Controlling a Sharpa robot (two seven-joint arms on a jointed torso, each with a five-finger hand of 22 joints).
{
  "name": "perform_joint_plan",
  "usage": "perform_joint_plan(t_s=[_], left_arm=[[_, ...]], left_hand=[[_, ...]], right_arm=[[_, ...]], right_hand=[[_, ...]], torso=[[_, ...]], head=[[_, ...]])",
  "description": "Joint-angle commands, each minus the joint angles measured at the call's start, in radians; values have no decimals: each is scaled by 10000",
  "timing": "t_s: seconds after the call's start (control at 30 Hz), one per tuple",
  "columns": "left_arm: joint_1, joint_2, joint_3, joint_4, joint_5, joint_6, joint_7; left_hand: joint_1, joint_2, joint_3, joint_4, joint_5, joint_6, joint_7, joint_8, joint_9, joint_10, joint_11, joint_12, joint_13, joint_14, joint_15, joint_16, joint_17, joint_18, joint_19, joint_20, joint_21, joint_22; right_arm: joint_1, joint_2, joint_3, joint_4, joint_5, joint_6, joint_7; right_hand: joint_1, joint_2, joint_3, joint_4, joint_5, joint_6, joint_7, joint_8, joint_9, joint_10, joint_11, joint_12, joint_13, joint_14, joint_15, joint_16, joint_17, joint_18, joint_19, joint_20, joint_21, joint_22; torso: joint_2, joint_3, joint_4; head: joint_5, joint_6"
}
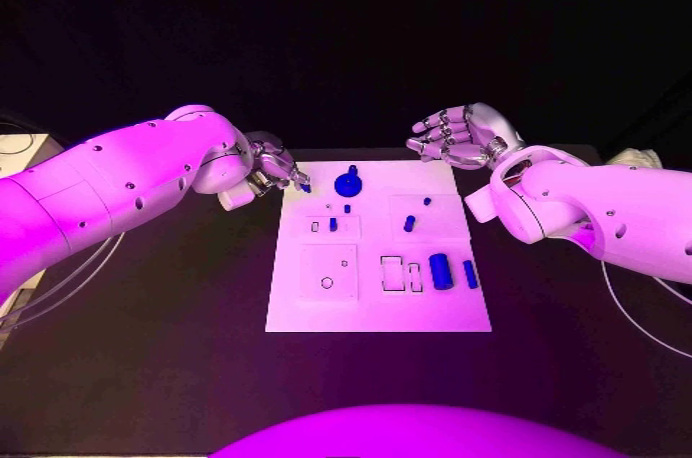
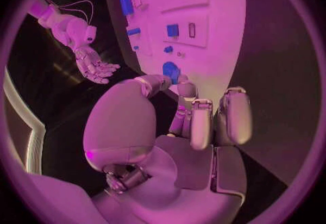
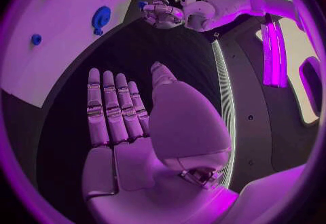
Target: Assemble the parts on the task board
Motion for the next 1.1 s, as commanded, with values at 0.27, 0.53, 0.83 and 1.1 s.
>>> perform_joint_plan(t_s=[0.27, 0.53, 0.83, 1.1], left_arm=[[19, -381, -200, 1069, -199, -631, -532], [-27, -495, -475, 1699, -867, -809, -859], [-147, -404, -686, 1908, -1201, -752, -896], [-233, -333, -758, 1934, -1499, -640, -898]], left_hand=[[-285, -53, 2027, -2078, 247, 260, -126, 63, 90, 276, -65, 190, 270, 955, -110, 91, 2263, -59, 159, -28, 123, 159], [-329, -63, 2071, -2117, 291, 293, -142, 73, 95, 332, -80, 230, 333, 963, -124, 103, 2284, -66, 181, -42, 140, 188], [-329, -63, 2071, -2117, 291, 293, -142, 73, 95, 332, -80, 230, 333, 963, -124, 103, 2284, -66, 181, -42, 140, 188], [-353, -71, 2101, -2143, 314, 308, -150, 77, 97, 349, -88, 238, 346, 966, -132, 107, 2293, -67, 186, -50, 143, 193]], right_arm=[[0, -23, 4, -5, 11, 141, 51], [0, -38, 4, -2, 12, 155, 46], [-1, -16, 3, -11, 12, 174, 50], [-1, -8, 3, -13, 13, 183, 51]], right_hand=[[27, -22, 68, 4, 37, 81, 563, -51, -17, 55, -1, -53, 3, 14, 70, -31, -14, 52, -81, 17, -21, -14], [20, -27, 70, 4, 39, 85, 565, -54, -19, 62, 1, -64, 2, 17, 71, -39, -26, 52, -84, 18, -21, -24], [17, -29, 72, 3, 41, 88, 566, -57, -22, 67, 2, -73, 1, 20, 72, -44, -35, 53, -88, 19, -21, -32], [16, -29, 73, 3, 42, 89, 567, -58, -22, 68, 2, -75, 1, 21, 72, -45, -38, 52, -89, 19, -22, -34]], torso=[[-67, 3, 43], [-42, -4, 35], [-24, -8, 0], [-23, -7, 27]], head=[[45, -91], [95, -122], [129, -153], [110, -186]])
